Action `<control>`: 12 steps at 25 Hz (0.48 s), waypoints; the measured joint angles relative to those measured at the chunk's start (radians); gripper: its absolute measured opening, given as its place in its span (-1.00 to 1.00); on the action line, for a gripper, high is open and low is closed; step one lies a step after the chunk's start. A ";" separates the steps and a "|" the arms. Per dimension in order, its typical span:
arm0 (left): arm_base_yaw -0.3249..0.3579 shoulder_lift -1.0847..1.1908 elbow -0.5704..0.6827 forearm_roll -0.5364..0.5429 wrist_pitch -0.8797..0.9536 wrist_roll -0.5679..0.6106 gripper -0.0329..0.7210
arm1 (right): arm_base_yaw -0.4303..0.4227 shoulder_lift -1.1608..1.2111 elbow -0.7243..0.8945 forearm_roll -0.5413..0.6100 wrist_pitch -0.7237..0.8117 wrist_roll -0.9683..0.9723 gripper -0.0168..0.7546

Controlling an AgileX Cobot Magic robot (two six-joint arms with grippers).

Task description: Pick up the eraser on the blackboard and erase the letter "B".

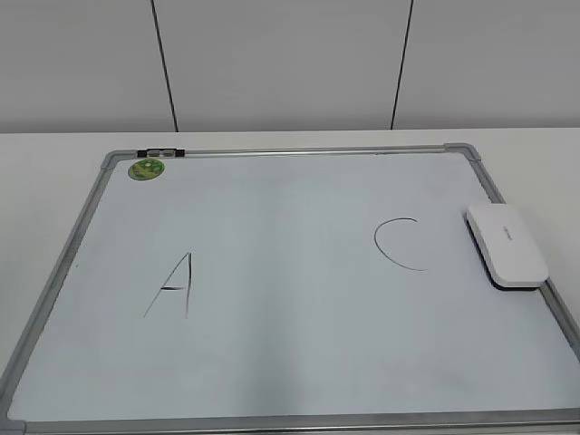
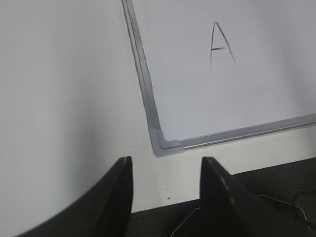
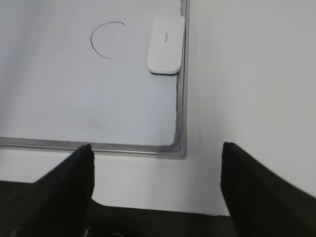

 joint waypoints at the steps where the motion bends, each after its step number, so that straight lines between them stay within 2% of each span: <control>1: 0.000 -0.031 0.033 0.006 0.000 -0.002 -0.02 | 0.000 -0.038 0.049 -0.012 -0.006 0.000 0.58; 9: 0.000 -0.155 0.272 0.095 -0.020 -0.049 0.18 | 0.000 -0.139 0.323 -0.081 -0.053 0.018 0.58; 12: 0.000 -0.167 0.290 0.125 -0.060 -0.065 0.24 | 0.000 -0.139 0.351 -0.092 -0.091 0.044 0.58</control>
